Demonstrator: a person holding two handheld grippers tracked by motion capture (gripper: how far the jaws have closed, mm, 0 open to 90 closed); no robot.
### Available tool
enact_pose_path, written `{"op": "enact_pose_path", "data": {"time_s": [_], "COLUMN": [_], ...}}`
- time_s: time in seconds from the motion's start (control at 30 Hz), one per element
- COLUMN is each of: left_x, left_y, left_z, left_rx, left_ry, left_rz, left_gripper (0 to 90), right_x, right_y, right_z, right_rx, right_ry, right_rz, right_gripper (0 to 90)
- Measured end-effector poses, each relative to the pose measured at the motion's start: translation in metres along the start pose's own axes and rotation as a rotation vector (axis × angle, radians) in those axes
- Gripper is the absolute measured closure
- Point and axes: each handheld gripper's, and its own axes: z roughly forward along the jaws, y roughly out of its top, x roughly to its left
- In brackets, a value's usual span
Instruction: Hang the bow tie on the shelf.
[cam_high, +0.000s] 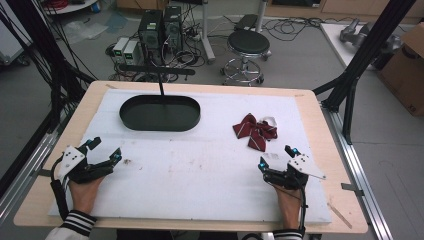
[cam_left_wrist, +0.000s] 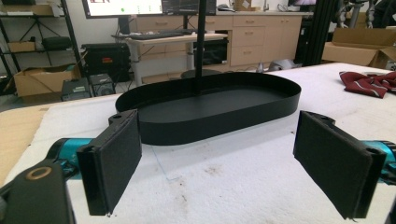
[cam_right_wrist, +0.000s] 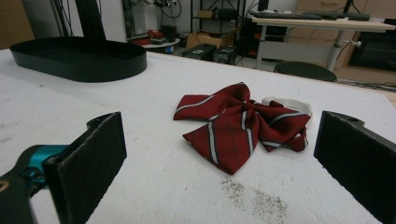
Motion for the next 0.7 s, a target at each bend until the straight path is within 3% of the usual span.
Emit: {"op": "enact_pose_path", "data": {"time_s": [0.2, 0.27, 0.37, 0.6, 0.7], "left_x": [0.0, 0.0, 0.0, 0.0, -0.001], "left_y": [0.0, 0.0, 0.0, 0.0, 0.0], "left_z": [0.001, 0.001, 0.001, 0.001, 0.001], "left_rx": [0.006, 0.009, 0.007, 0.006, 0.004], "left_ry": [0.004, 0.005, 0.005, 0.004, 0.006], "left_rz": [0.002, 0.0, -0.004, 0.0, 0.004], "left_gripper": [15.9, 15.8, 15.9, 15.9, 15.9], "right_x": [-0.003, -0.006, -0.008, -0.023, -0.031], "right_y": [0.0, 0.004, 0.009, 0.046, 0.063], "right_z": [0.0, 0.0, 0.0, 0.009, 0.017], "right_rx": [-0.005, 0.005, 0.01, 0.055, 0.109], "right_ry": [0.002, 0.024, 0.028, 0.034, 0.033], "right_rz": [0.023, 0.057, 0.055, 0.022, -0.008], "right_gripper": [1.2, 1.2, 1.2, 1.4, 1.4]}}
